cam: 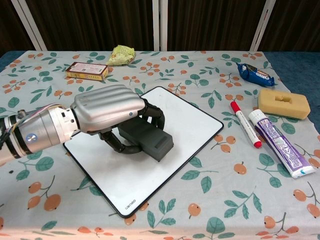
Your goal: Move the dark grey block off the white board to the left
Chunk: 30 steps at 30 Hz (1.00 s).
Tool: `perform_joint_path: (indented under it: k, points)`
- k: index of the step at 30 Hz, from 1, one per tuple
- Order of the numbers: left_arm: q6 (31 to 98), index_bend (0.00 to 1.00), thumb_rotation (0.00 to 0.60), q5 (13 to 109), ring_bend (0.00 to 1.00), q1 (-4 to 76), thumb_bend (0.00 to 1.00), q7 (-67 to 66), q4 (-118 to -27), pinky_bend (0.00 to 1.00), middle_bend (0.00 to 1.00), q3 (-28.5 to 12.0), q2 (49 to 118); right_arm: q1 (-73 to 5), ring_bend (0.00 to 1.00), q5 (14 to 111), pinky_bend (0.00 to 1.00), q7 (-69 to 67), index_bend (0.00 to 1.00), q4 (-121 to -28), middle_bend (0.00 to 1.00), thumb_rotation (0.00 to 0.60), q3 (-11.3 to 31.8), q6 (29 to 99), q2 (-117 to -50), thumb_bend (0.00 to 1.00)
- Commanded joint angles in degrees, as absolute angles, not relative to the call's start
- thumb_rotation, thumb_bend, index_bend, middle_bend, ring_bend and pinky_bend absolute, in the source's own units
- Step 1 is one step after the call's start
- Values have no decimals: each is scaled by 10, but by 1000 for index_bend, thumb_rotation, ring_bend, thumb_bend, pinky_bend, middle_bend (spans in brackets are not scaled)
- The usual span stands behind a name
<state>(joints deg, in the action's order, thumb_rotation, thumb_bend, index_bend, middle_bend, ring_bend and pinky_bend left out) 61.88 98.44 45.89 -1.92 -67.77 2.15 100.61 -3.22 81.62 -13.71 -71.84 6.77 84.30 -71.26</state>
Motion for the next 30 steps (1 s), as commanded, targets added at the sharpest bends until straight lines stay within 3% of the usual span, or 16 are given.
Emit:
perform_joint_path:
  k: [1, 18, 30]
  points:
    - [623, 746, 600, 986, 538, 455, 372, -38, -666, 646, 666, 23, 1011, -33, 0, 818, 0, -137, 0, -718, 0, 600, 67, 842, -714, 180]
    - [595, 783, 600, 958, 568, 448, 380, -37, -648, 674, 701, 24, 1013, -39, 0, 816, 0, -133, 0, -716, 0, 600, 67, 830, -717, 182]
    - [560, 785, 600, 935, 569, 479, 381, -14, -596, 677, 703, -7, 1044, -40, 0, 811, 0, -136, 0, -720, 0, 600, 72, 830, -711, 182]
